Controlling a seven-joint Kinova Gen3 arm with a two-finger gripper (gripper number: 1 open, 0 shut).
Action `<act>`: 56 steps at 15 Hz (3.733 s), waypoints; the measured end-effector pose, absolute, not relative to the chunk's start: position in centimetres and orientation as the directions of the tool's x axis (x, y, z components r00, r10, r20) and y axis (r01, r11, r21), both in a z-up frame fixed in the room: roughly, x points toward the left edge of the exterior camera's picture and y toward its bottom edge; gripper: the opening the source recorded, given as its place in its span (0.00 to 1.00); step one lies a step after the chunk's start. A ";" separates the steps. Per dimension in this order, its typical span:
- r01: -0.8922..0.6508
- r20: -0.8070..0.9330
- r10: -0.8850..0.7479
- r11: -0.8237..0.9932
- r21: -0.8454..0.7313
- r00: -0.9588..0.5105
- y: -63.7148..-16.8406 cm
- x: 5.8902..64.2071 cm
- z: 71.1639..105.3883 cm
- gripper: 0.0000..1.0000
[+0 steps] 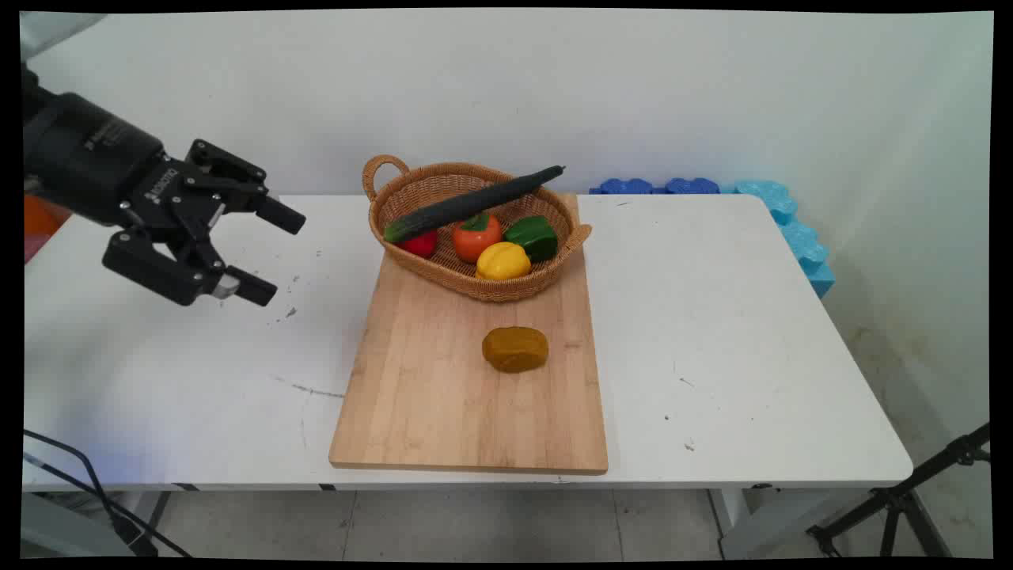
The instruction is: Pick up the potato from the cutting board, then place the picked object in the vegetable basket
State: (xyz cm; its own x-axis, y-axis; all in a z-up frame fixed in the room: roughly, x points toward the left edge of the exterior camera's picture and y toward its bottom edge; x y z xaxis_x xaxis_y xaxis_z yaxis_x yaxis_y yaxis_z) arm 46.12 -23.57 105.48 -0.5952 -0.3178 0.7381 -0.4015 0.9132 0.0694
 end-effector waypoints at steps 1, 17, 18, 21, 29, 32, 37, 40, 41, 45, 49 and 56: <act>-0.406 0.738 -0.320 0.911 0.068 -0.594 -23.8 46.1 105.5 1.00; -0.559 0.661 -0.420 0.829 0.001 -0.622 -34.5 37.1 102.5 1.00; -0.566 0.646 -0.429 0.825 -0.004 -0.631 -35.3 36.1 101.5 1.00; -0.576 0.596 -0.460 0.817 -0.005 -0.658 -37.3 33.0 98.5 1.00; -0.575 0.498 -0.507 0.818 0.020 -0.703 -39.9 27.2 92.2 1.00; -0.566 0.478 -0.502 0.824 0.013 -0.721 -40.6 26.0 90.5 1.00; -0.555 0.450 -0.497 0.832 0.005 -0.742 -41.6 24.2 87.9 1.00; -0.547 0.438 -0.494 0.837 0.008 -0.751 -42.0 23.2 86.6 1.00; -0.543 0.435 -0.491 0.840 0.007 -0.755 -42.1 22.9 86.2 1.00; -0.528 0.429 -0.476 0.849 -0.002 -0.768 -42.5 21.9 85.0 1.00; -0.510 0.421 -0.457 0.860 -0.016 -0.783 -42.8 21.3 84.2 0.00; -0.478 0.423 -0.423 0.878 -0.029 -0.801 -42.5 20.8 84.5 0.00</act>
